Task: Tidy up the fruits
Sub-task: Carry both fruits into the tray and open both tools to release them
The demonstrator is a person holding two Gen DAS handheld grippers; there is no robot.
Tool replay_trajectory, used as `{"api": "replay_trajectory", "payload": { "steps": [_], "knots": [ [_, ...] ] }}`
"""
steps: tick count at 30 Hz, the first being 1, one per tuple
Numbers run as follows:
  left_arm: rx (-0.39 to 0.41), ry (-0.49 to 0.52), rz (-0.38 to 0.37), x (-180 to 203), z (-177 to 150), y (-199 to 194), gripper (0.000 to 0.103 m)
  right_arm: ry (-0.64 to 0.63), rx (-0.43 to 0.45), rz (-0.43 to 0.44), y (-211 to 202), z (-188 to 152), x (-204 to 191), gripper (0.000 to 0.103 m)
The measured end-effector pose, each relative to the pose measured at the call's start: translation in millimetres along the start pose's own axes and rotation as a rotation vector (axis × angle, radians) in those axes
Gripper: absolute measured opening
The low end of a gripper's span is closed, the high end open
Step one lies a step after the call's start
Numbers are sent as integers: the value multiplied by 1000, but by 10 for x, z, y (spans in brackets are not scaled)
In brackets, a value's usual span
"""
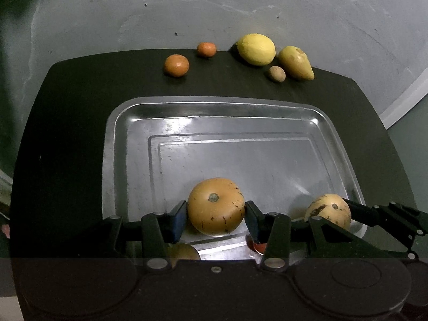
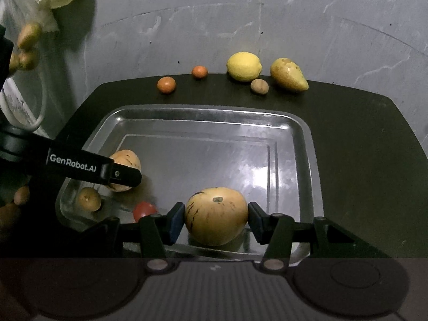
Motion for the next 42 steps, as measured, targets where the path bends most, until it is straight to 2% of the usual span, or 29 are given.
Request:
{"api": "replay_trajectory", "payload": {
  "steps": [29, 36, 40, 42],
  "knots": [
    [2, 13, -2, 8, -16, -36, 48, 8, -12, 15, 12, -24, 36, 57],
    [6, 8, -2, -47, -21, -134, 57, 24, -8, 15, 6, -24, 50, 58],
    [14, 13, -2, -115, -19, -269, 63, 31, -7, 9, -33, -18, 37, 66],
    [21, 14, 5, -178, -30, -361, 69, 33, -1, 7, -77, -10, 32, 72]
  ]
}}
Point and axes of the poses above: each gripper's, at about its wrist camera, not at the fingertips, and y roughly the way its jaws point, x to its right, z to its top, the point moved 3 cm from there along y, roughly the way its jaws point, and after that the axes turned 8 degrees about y, right-handed, at the moved point
